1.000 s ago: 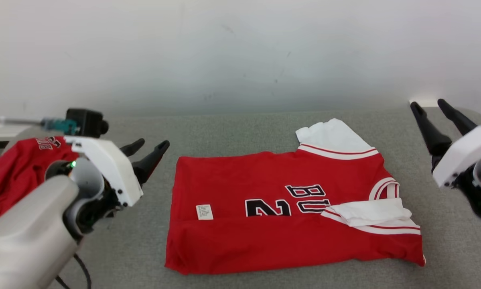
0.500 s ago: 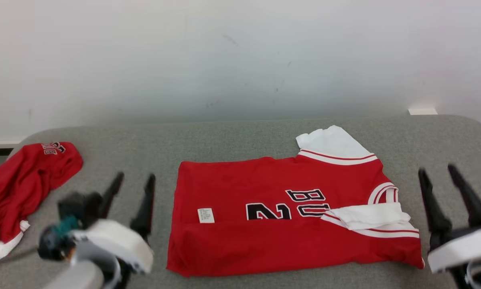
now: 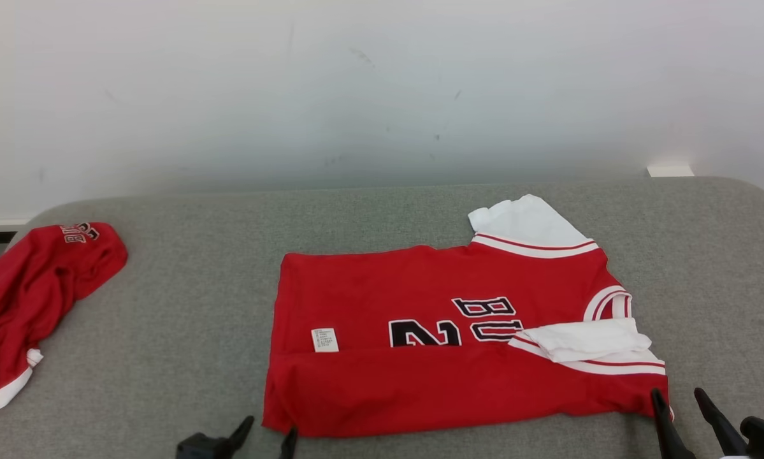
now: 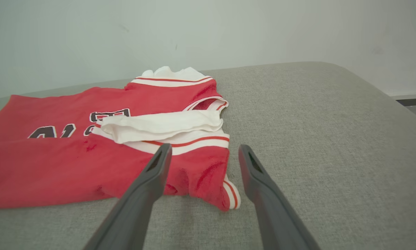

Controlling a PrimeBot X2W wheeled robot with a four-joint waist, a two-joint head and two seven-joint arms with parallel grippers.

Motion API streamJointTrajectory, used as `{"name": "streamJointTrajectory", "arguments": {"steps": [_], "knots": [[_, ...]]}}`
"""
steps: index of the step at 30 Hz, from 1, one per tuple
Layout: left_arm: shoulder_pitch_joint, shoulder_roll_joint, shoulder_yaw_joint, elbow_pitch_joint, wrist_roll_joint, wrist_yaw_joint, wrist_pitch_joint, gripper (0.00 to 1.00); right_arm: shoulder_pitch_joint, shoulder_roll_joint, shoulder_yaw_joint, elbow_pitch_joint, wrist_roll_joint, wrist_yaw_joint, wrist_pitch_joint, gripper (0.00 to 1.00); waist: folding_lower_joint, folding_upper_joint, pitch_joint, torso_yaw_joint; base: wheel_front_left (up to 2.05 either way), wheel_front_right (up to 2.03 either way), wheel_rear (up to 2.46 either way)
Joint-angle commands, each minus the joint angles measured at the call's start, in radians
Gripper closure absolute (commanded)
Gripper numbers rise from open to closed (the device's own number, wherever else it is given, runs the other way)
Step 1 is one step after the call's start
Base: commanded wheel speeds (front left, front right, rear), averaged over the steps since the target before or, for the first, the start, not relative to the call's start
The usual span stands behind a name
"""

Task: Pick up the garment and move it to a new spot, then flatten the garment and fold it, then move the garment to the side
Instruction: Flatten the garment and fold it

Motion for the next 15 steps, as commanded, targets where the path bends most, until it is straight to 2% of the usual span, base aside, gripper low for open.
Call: {"name": "streamJointTrajectory", "arguments": {"steps": [1, 7, 15], "knots": [[-0.01, -0.008, -0.004, 0.018, 0.006, -0.007, -0.002, 0.0, -0.019, -0.001, -0.006, 0.013, 0.002, -0.002, 0.007, 0.0, 0.0001, 0.0, 0.0, 0.0, 0.0, 0.0, 0.0], [-0.068, -0.066, -0.032, 0.157, -0.005, -0.038, 0.033, 0.0, -0.067, 0.011, -0.003, 0.118, 0.018, -0.002, 0.032, 0.0, 0.0001, 0.0, 0.01, 0.002, 0.0, 0.0, 0.0], [-0.154, -0.112, -0.038, 0.278, 0.003, -0.065, 0.036, 0.0, -0.136, 0.014, 0.029, 0.229, 0.042, -0.002, 0.052, 0.0, 0.0001, 0.0, 0.031, 0.003, 0.0, 0.0, 0.0]]}}
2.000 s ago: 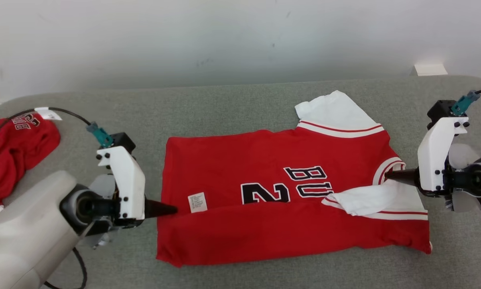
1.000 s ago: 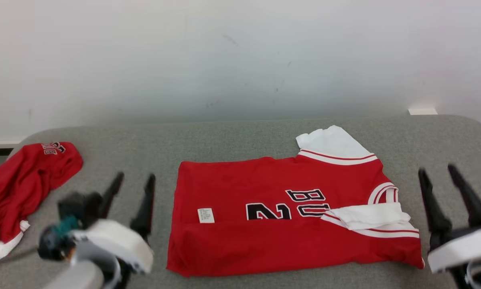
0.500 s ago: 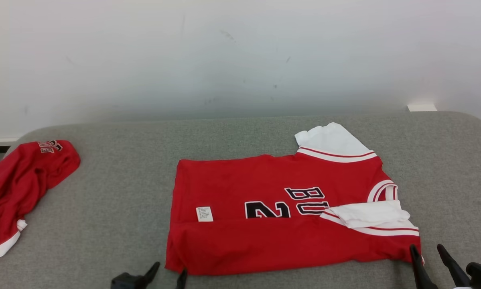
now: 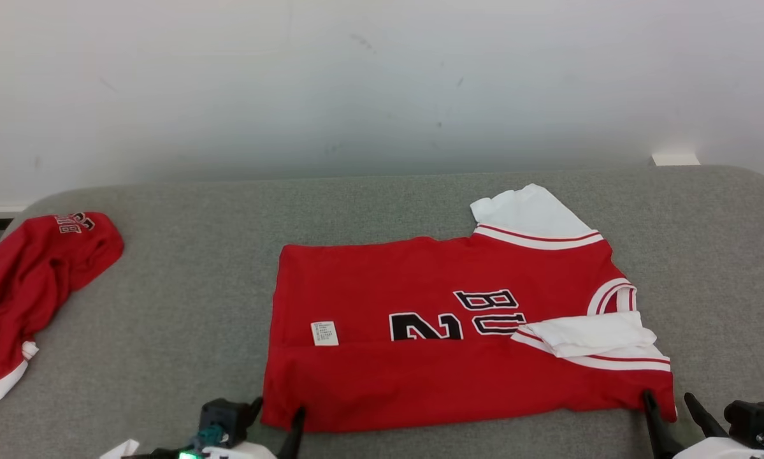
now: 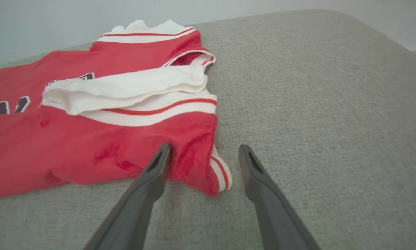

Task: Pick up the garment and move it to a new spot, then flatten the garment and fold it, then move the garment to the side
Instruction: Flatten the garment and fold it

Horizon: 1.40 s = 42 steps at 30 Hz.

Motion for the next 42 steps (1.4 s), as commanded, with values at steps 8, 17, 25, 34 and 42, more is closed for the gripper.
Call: {"name": "streamJointTrajectory", "arguments": {"steps": [8, 17, 25, 34, 42], "knots": [[-0.042, -0.027, 0.006, 0.075, -0.013, -0.002, 0.013, 0.2, -0.058, -0.008, 0.046, 0.068, 0.03, -0.002, -0.008, 1.0, 0.0001, 0.0, 0.012, 0.003, 0.0, 0.0, 0.0], [-0.022, -0.007, 0.018, 0.042, -0.041, -0.051, -0.006, 1.0, -0.059, -0.05, 0.101, 0.057, 0.089, -0.002, -0.018, 1.0, 0.0001, 0.0, -0.01, 0.005, 0.0, 0.0, 0.0], [0.056, 0.089, 0.019, -0.144, -0.072, -0.057, 0.054, 1.0, 0.024, -0.155, 0.164, -0.105, 0.21, -0.002, 0.084, 1.0, 0.0001, 0.0, -0.035, 0.014, 0.0, 0.0, 0.0], [0.204, 0.226, 0.02, -0.41, -0.118, 0.024, 0.187, 1.0, 0.218, -0.277, 0.134, -0.349, 0.299, -0.002, 0.242, 1.0, 0.0001, 0.0, -0.04, 0.03, 0.0, 0.0, 0.0], [0.314, 0.278, 0.019, -0.562, -0.162, 0.085, 0.246, 1.0, 0.371, -0.278, 0.05, -0.49, 0.315, -0.002, 0.383, 1.0, 0.0001, 0.0, -0.02, 0.029, 0.0, 0.0, 0.0]]}}
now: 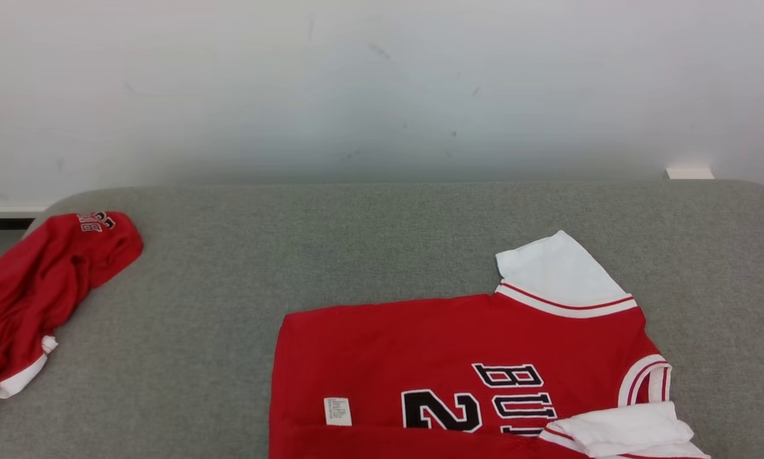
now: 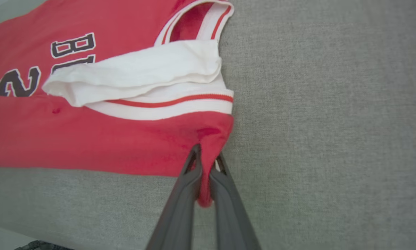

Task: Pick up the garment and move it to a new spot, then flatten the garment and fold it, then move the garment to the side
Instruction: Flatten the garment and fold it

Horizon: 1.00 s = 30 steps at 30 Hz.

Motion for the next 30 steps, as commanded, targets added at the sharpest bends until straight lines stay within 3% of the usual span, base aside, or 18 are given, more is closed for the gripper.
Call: {"name": "streamJointTrajectory", "arguments": {"steps": [1, 2, 3, 4, 9, 18, 22, 30], "knots": [[0.011, 0.01, 0.001, 0.002, 0.0, 0.0, 0.003, 1.0, 0.013, 0.002, -0.005, -0.004, 0.001, -0.003, 0.008, 1.0, 0.0, 0.0, 0.004, -0.003, 0.0, 0.0, 0.0], [0.014, 0.01, -0.002, 0.004, -0.004, 0.001, 0.007, 0.72, 0.021, 0.01, -0.014, -0.016, -0.009, -0.003, 0.022, 0.55, 0.0, 0.0, 0.006, -0.005, 0.0, 0.0, 0.0], [0.013, 0.006, -0.003, 0.005, -0.008, -0.001, 0.009, 0.05, 0.025, 0.019, -0.023, -0.026, -0.018, -0.003, 0.036, 0.02, 0.0, 0.0, 0.008, -0.006, 0.0, 0.0, 0.0], [0.012, 0.003, -0.005, 0.009, -0.01, -0.003, 0.012, 0.0, 0.027, 0.029, -0.03, -0.035, -0.027, -0.003, 0.049, 0.0, 0.0, 0.0, 0.009, -0.008, 0.0, 0.0, 0.0], [-0.017, 0.019, 0.013, 0.003, -0.012, -0.003, 0.008, 0.0, 0.006, 0.06, -0.075, -0.084, -0.08, -0.003, 0.073, 0.0, 0.0, 0.0, 0.006, -0.018, 0.0, 0.0, 0.0], [-0.122, 0.095, 0.098, -0.066, 0.05, 0.055, -0.008, 0.0, -0.129, 0.104, -0.151, -0.176, -0.141, -0.003, 0.041, 0.0, 0.0, 0.0, 0.016, -0.014, 0.0, 0.0, 0.0], [-0.212, 0.055, 0.097, -0.022, 0.063, 0.034, -0.002, 0.0, -0.277, 0.115, -0.143, -0.13, -0.156, -0.003, 0.02, 0.0, 0.0, 0.0, 0.068, 0.001, 0.0, 0.0, 0.0], [-0.451, -0.068, 0.062, 0.176, 0.107, -0.072, -0.014, 0.0, -0.633, 0.09, -0.038, 0.054, -0.17, -0.003, 0.013, 0.0, 0.0, 0.0, 0.232, 0.043, 0.0, 0.0, 0.0]]}}
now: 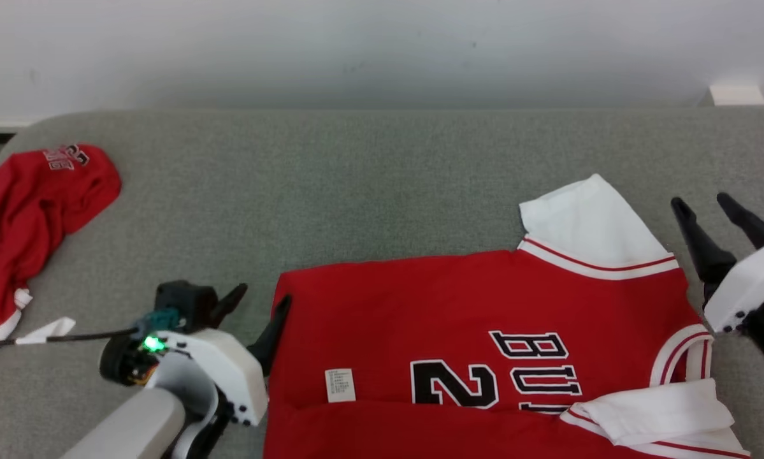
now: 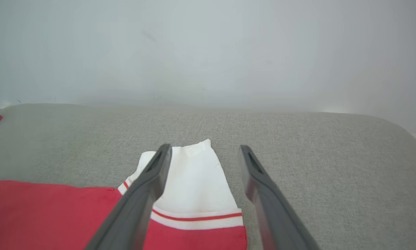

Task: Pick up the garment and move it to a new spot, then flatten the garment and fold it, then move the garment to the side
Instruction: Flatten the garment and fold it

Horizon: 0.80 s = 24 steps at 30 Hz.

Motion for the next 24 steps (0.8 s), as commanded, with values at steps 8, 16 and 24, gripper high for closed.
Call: {"name": "streamJointTrajectory", "arguments": {"steps": [8, 16, 24], "knots": [[-0.162, -0.068, -0.047, 0.098, 0.061, -0.075, 0.006, 0.0, -0.268, -0.03, 0.132, 0.237, 0.042, -0.002, 0.015, 0.0, -0.0001, 0.0, 0.159, 0.071, 0.0, 0.0, 0.0], [-0.234, -0.1, -0.073, 0.112, 0.068, -0.111, 0.028, 0.0, -0.423, -0.059, 0.234, 0.409, 0.112, -0.002, 0.051, 0.0, -0.0001, 0.0, 0.224, 0.123, 0.0, 0.0, 0.0], [-0.262, -0.117, -0.09, 0.111, 0.051, -0.133, 0.066, 0.0, -0.478, -0.075, 0.335, 0.509, 0.191, -0.002, 0.172, 0.0, -0.0001, 0.0, 0.24, 0.135, 0.0, 0.0, 0.0]]}}
